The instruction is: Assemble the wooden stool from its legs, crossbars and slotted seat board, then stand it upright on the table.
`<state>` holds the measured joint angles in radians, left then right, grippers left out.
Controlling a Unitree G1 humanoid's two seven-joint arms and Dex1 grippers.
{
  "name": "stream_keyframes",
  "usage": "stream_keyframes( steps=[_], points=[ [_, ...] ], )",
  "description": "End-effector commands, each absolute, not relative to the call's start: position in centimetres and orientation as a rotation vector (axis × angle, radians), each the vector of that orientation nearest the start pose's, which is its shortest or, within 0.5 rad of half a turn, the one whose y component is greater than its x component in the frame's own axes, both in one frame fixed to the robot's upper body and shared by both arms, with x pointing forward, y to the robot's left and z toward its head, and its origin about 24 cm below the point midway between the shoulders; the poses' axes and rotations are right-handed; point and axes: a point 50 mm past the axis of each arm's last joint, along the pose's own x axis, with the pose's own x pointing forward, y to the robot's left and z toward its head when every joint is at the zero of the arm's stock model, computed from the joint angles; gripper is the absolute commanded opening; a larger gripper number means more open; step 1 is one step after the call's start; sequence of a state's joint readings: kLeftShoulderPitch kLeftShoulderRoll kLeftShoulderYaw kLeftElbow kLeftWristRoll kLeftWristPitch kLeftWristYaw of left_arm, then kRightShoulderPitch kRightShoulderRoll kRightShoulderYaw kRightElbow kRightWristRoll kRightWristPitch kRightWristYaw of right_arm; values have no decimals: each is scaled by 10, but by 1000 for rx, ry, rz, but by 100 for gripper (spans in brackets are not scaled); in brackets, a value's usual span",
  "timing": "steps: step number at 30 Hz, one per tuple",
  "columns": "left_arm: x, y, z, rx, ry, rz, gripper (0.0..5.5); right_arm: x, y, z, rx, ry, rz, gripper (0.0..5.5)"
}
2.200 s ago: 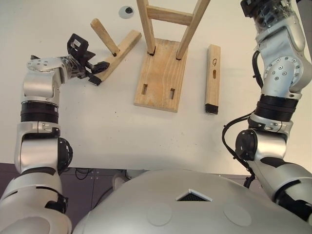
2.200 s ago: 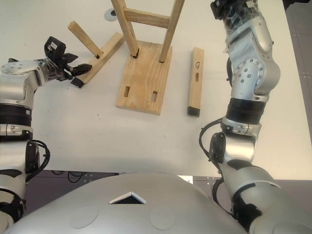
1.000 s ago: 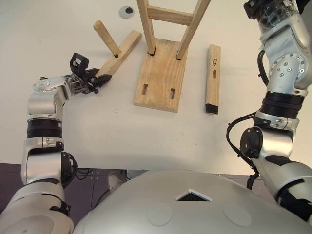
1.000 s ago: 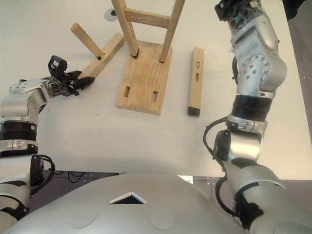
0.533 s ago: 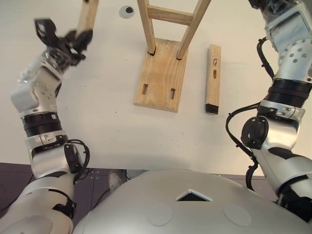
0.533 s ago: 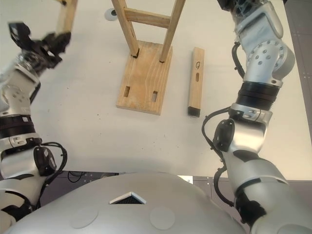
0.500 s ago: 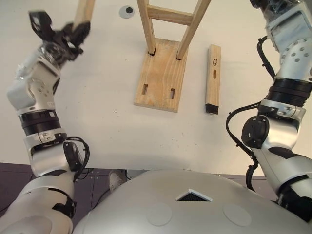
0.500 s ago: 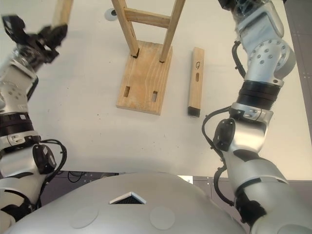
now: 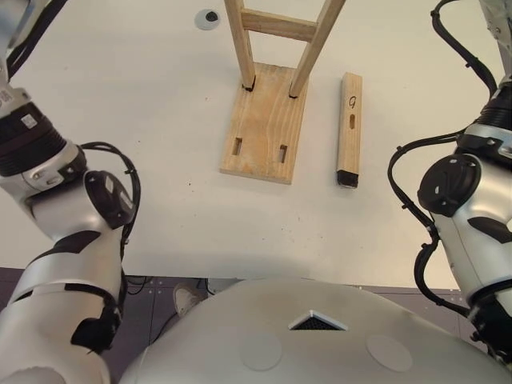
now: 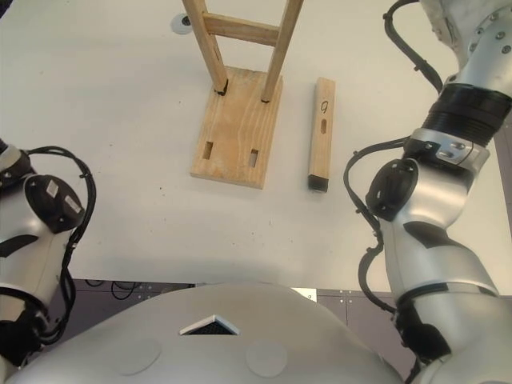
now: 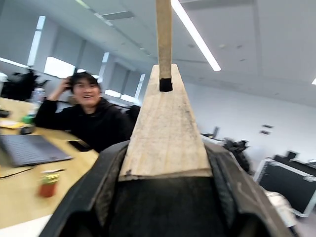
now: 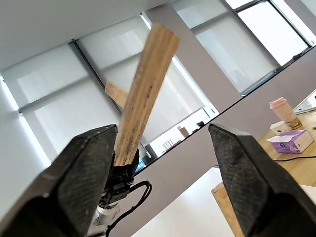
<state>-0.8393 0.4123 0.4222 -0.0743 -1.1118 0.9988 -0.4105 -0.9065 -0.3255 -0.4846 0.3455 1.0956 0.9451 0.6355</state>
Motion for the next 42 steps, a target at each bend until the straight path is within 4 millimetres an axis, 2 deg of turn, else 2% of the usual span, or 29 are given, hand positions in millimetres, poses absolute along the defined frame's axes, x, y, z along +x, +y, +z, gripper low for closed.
stream_keyframes(
  steps=[1,5,12,14,21,25,33,42],
  points=[
    [294,153,292,-613,-211,-1106,201,345,-175,257,970,-177,1112,394],
    [285,139,284,-659,-178,-1222,201,334,-183,275,1110,-260,1276,401],
    [285,132,267,-694,-136,-1222,201,316,-184,285,1141,-266,1448,401],
    [286,128,262,-684,-113,-1217,201,315,-183,287,1104,-290,1434,401],
    [282,115,250,-684,-76,-1196,201,329,-184,282,1067,-289,1274,401],
    [277,119,253,-699,-116,-1168,201,335,-185,275,1056,-222,1226,401],
    [280,122,254,-675,-139,-1128,201,340,-177,260,1057,-127,1213,401],
    [278,120,251,-669,-131,-1131,201,346,-176,262,1013,-121,1161,401]
  ],
)
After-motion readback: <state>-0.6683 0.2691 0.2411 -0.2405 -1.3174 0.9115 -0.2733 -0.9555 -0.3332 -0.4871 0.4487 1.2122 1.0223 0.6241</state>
